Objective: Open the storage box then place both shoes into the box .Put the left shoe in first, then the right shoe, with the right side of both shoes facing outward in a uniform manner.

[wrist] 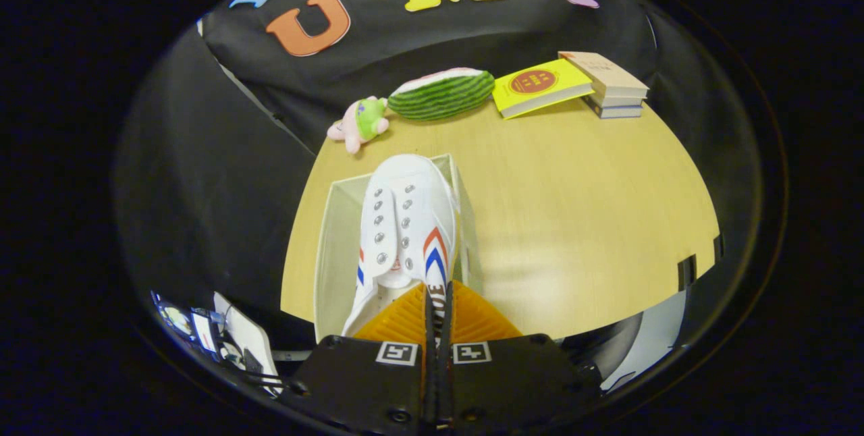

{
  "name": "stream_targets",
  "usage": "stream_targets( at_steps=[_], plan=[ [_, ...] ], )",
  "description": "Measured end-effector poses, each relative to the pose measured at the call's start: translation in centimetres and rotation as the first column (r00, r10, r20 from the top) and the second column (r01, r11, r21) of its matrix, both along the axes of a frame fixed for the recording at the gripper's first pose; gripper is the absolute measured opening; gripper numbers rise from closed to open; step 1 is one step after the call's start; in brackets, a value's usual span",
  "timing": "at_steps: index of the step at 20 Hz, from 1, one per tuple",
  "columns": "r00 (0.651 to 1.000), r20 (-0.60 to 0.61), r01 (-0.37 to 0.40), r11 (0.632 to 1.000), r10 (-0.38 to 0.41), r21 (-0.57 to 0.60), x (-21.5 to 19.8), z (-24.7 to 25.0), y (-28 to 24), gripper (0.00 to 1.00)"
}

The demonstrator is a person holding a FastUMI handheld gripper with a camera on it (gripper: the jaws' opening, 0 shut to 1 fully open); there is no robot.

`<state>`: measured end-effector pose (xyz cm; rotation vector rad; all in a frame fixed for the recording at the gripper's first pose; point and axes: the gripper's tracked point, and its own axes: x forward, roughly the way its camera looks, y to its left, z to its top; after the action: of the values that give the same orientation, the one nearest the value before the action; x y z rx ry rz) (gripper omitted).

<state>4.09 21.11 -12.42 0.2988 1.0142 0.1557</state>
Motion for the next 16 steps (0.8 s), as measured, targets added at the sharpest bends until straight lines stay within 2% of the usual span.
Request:
stream_targets(
  at_steps=[5, 8, 10, 11, 12, 13, 14, 16],
  plan=[
    [0.999, -0.03, 0.042, 0.998, -0.041, 0.044, 0.6, -1.2, 1.1, 0.05],
    [0.997, -0.044, 0.072, 0.995, -0.069, 0.064, 1.1, -1.7, 0.9, 0.1],
    [0.997, -0.035, 0.068, 0.994, -0.066, 0.08, 1.3, -1.6, 1.4, 0.22],
    [0.998, -0.003, 0.057, 0.994, -0.057, 0.093, 1.9, -1.0, 1.6, 0.34],
    [0.998, 0.03, 0.048, 0.995, -0.051, 0.091, 2.3, -0.5, 1.5, 0.35],
    [0.997, 0.06, 0.042, 0.994, -0.048, 0.098, 2.4, 0.4, 1.5, 0.44],
    [0.995, 0.083, 0.036, 0.993, -0.045, 0.109, 2.6, 0.9, 1.6, 0.45],
    [0.988, 0.144, 0.041, 0.992, -0.057, 0.115, 3.3, 2.1, 0.8, 0.53]
  ],
)
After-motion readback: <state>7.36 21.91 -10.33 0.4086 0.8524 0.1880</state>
